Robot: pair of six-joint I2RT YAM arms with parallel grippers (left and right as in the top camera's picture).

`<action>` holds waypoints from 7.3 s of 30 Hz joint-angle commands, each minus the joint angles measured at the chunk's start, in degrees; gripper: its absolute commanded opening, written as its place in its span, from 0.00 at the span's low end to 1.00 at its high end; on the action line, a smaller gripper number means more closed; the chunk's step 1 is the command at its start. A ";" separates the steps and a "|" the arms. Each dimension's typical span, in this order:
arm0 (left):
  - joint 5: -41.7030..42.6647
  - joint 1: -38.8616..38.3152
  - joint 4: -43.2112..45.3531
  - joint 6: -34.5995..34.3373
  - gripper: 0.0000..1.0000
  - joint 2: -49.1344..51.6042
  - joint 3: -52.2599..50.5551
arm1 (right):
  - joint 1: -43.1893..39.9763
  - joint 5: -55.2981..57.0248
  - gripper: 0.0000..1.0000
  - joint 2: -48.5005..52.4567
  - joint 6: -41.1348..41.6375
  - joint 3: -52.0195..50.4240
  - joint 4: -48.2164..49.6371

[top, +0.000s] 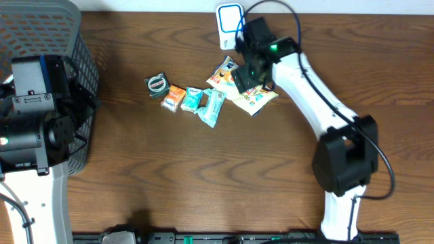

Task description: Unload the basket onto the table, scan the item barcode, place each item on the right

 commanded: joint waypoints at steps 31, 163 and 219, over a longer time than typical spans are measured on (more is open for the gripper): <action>-0.57 0.28 -0.17 -0.90 0.98 0.04 -0.31 | 1.25 -0.17 0.01 1.95 5.22 0.42 16.79; -0.57 0.28 -0.17 -0.90 0.98 0.04 -0.31 | 17.11 2.75 0.71 -1.75 33.83 -22.25 31.58; -0.57 0.28 -0.17 -0.90 0.98 0.04 -0.31 | 17.46 23.89 0.68 0.48 8.44 -22.25 15.91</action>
